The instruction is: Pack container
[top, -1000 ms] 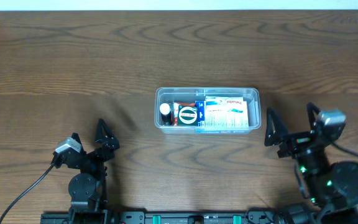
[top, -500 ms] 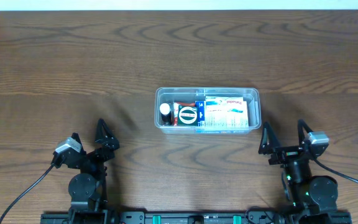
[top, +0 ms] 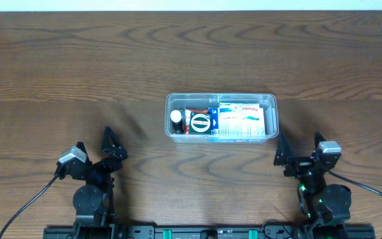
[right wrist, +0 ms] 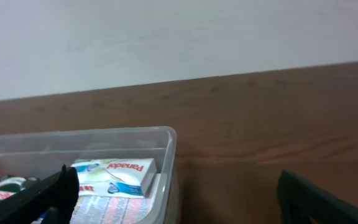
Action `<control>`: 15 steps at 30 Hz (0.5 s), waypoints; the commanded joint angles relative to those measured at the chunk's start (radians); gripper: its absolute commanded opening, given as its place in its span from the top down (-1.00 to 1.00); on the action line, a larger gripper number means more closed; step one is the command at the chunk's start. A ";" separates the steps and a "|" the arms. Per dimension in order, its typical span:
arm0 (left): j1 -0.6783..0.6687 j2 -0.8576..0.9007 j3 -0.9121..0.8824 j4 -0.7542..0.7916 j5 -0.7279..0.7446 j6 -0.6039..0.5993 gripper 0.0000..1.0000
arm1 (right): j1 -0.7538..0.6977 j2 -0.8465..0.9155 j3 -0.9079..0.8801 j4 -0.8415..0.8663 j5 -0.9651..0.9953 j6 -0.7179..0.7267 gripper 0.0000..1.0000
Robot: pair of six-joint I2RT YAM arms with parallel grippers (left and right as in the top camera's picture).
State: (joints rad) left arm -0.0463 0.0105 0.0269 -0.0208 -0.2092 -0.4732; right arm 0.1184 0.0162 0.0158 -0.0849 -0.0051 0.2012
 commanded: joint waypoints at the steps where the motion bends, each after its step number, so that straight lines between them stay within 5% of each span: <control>1: 0.005 -0.006 -0.023 -0.032 -0.005 0.013 -0.96 | -0.014 -0.011 -0.006 0.001 -0.010 -0.117 -0.99; 15: 0.005 -0.006 -0.023 -0.032 -0.005 0.013 -0.96 | -0.015 -0.011 -0.006 0.002 -0.006 -0.146 -0.96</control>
State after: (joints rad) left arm -0.0463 0.0105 0.0269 -0.0208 -0.2096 -0.4732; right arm 0.1184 0.0147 0.0158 -0.0845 -0.0071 0.0704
